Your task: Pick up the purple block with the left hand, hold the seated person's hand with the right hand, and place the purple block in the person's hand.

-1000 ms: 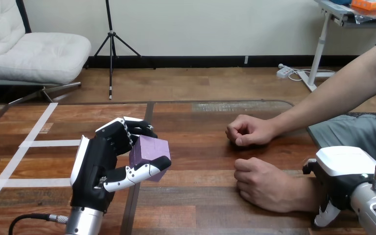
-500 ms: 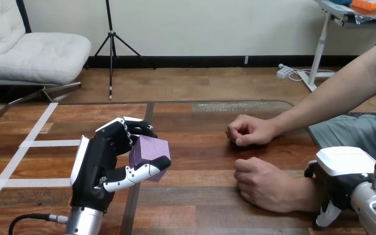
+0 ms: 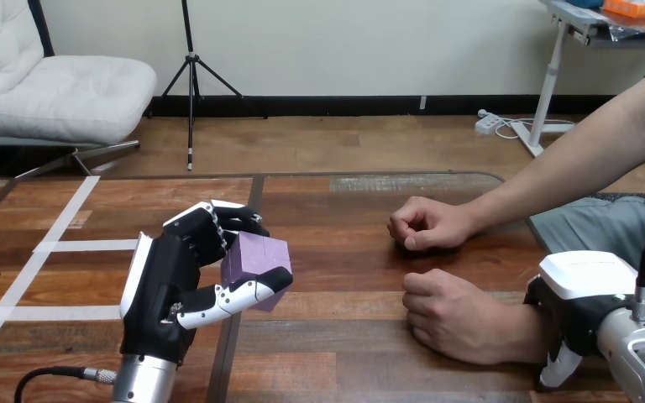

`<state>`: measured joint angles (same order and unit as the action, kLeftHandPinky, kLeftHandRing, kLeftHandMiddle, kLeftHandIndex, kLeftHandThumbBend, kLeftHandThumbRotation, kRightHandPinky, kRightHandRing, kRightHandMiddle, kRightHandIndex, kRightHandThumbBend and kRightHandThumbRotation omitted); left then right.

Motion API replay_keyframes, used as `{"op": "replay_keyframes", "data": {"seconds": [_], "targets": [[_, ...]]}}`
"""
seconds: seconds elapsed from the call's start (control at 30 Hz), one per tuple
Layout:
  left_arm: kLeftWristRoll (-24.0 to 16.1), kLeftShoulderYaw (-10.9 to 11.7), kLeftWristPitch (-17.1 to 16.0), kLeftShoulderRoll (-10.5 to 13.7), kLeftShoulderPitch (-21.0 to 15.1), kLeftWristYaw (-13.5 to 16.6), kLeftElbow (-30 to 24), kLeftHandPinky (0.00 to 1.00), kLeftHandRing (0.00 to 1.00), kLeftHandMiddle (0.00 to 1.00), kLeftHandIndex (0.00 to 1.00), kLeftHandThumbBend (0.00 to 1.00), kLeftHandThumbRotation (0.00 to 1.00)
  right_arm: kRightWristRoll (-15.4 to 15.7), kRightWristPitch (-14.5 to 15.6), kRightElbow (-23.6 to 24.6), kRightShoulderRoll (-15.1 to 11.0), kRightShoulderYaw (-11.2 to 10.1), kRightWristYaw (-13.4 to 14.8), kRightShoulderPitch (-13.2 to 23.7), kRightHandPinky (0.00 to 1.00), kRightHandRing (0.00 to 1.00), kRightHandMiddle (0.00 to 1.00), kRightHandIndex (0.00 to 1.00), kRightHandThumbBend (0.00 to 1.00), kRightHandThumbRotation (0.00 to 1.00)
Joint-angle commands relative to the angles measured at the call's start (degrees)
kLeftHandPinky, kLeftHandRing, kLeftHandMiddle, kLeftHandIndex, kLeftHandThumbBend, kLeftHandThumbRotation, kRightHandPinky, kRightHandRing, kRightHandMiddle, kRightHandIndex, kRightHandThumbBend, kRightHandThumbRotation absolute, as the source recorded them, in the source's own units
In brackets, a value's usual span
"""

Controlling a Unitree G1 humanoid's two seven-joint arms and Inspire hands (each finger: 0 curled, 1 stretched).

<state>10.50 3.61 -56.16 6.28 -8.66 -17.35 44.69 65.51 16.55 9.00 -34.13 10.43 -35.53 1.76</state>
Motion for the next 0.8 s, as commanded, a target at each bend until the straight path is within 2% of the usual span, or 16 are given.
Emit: {"op": "replay_keyframes", "data": {"seconds": [0.0, 0.27, 0.43, 0.77], "targets": [[0.00, 1.08, -0.07, 0.15, -1.87, 0.41, -2.84, 0.38, 0.44, 0.51, 0.52, 0.84, 0.12, -1.05, 0.39, -1.80, -0.49, 0.07, 0.46, 2.76, 0.50, 0.60, 0.65, 0.69, 0.78, 0.07], [0.01, 1.15, -0.17, 0.09, -1.72, 0.60, -3.05, 0.38, 0.44, 0.51, 0.52, 0.84, 0.11, -1.97, 0.34, -3.42, -0.51, 0.63, 0.19, 3.41, 0.46, 0.58, 0.64, 0.69, 0.76, 0.05], [0.10, 1.16, -0.07, 0.08, -1.59, 0.68, -3.27, 0.37, 0.44, 0.51, 0.52, 0.84, 0.11, -2.50, 0.05, -4.30, -0.66, 0.99, 0.36, 3.73, 0.37, 0.48, 0.57, 0.69, 0.76, 0.04], [0.77, 1.09, 0.01, 0.08, -1.31, 0.15, -3.54, 0.37, 0.44, 0.51, 0.52, 0.84, 0.11, -2.55, 0.02, -5.29, -0.68, 1.77, 1.00, 3.76, 0.28, 0.39, 0.50, 0.67, 0.76, 0.01]]}}
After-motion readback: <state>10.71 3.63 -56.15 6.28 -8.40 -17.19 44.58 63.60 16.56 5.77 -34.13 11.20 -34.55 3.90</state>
